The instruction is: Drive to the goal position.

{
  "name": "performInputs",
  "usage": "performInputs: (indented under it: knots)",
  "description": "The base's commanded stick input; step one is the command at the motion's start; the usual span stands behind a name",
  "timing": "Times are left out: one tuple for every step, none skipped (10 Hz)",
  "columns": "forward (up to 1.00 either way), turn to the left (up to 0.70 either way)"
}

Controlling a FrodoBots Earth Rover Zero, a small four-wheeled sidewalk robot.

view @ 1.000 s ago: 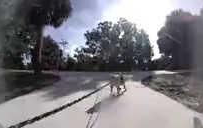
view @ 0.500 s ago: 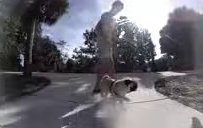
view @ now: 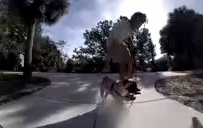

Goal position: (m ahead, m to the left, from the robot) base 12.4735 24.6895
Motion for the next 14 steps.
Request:
performInputs:
  knots:
    - [0.00, 0.70]
    - [0.00, 0.85]
    - [0.00, 0.85]
    - [0.00, 0.85]
    - [0.00, 0.85]
    - [0.00, 0.85]
    - [0.00, 0.80]
    - [0.00, 0.00]
    - [0.00, 0.00]
    - [0.00, 0.00]
    - [0.00, 0.00]
    - [0.00, 0.00]
    - [0.73, 0.00]
    - [0.83, 0.00]
